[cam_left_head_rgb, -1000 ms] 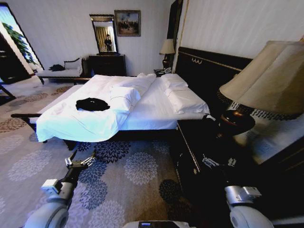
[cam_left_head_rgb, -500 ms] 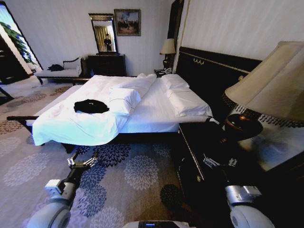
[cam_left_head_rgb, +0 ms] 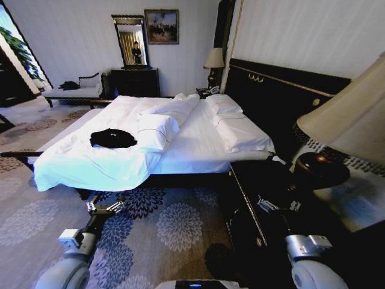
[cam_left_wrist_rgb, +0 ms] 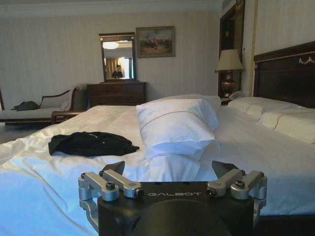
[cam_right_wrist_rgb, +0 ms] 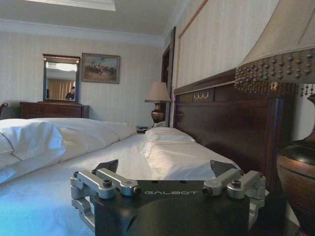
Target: Fold the clothes on the bed.
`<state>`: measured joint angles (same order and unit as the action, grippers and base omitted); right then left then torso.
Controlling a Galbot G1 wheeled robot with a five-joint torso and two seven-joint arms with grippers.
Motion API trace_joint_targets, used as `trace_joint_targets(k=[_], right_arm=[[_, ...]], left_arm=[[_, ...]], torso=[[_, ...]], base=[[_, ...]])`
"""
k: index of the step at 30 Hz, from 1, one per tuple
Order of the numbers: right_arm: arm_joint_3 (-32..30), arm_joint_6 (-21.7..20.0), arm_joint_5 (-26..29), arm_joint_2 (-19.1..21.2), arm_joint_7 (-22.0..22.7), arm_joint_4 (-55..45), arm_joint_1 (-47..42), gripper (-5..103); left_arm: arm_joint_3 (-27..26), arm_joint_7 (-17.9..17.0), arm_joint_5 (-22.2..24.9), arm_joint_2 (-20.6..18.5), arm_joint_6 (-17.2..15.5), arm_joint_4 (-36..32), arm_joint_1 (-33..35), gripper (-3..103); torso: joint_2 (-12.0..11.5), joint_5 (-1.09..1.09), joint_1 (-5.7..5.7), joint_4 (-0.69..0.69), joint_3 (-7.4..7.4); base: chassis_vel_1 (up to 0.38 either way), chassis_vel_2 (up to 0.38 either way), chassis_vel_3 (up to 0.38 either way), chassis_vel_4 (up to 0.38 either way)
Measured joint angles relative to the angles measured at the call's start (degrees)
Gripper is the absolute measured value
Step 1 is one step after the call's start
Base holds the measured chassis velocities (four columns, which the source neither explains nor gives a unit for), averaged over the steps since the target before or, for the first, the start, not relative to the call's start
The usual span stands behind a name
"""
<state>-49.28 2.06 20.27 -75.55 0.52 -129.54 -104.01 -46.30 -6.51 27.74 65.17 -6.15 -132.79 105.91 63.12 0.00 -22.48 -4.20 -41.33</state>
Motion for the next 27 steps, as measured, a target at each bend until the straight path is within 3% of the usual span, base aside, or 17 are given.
trace_joint_targets(k=[27], right_arm=[[0.1,-2.7,0.0,-0.7,0.4,-0.6,-1.1,100]], left_arm=[[-0.4,1.1,0.7,0.6,1.5,-1.0,1.4,98]], torso=[[0.0,0.00,0.01,0.00,0.01]], base=[[-0.162,0.158,0.164,-0.157]])
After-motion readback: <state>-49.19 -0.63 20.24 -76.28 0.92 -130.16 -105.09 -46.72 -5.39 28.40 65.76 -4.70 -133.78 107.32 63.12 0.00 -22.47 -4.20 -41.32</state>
